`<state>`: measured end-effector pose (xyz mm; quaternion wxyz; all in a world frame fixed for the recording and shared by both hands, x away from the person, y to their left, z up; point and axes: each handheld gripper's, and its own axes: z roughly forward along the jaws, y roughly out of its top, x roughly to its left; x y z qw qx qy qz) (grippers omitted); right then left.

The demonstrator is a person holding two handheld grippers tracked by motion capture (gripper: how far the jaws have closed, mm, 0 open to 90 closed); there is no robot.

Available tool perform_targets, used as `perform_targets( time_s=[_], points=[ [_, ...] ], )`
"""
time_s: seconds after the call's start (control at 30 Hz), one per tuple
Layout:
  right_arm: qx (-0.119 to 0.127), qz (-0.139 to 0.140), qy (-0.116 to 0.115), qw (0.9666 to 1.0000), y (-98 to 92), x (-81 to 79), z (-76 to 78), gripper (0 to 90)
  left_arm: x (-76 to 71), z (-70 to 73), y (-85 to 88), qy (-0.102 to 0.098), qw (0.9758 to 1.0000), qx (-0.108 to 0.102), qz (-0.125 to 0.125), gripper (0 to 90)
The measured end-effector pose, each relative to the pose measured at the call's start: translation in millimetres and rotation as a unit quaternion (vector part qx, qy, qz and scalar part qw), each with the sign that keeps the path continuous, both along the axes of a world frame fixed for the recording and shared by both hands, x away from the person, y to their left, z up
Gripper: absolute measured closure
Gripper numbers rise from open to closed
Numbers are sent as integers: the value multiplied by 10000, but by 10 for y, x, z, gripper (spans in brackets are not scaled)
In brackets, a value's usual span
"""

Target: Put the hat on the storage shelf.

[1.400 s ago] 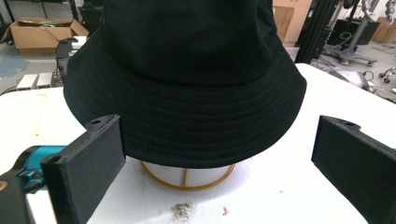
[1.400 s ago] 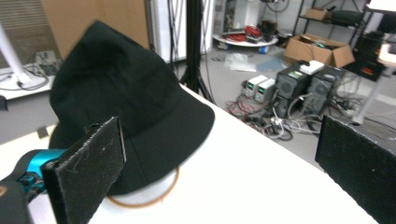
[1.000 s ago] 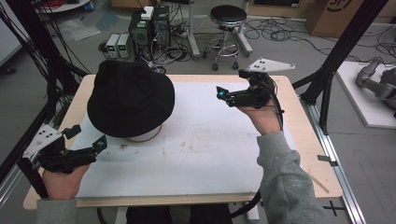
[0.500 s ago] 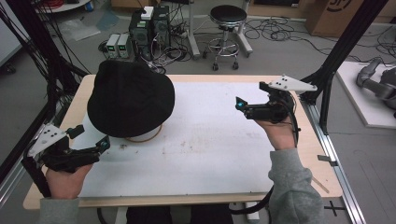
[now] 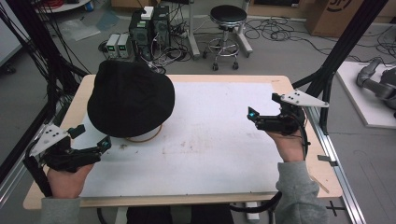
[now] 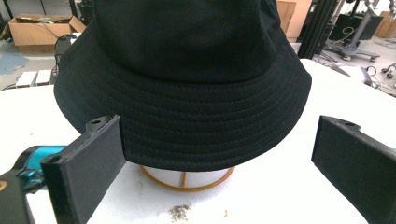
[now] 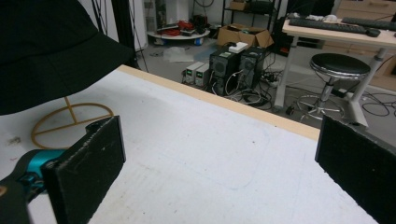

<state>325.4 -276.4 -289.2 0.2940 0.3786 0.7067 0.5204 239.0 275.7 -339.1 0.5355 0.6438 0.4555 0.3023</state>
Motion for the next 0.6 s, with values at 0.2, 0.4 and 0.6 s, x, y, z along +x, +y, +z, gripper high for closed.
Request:
perform_targets(
  time_s=[0.2,0.4,0.6],
  points=[
    [41,-116,1,9999,-73,-69,-86,12,8,-8,3,9,10000,3,34,32],
    [116,-227,77,9996,-156,-74,-173,12,17,-20,-2,3,10000,25,65,32],
    [140,-305,36,9994,-190,-98,-199,12,29,-35,-15,12,9999,63,81,32]
  ],
)
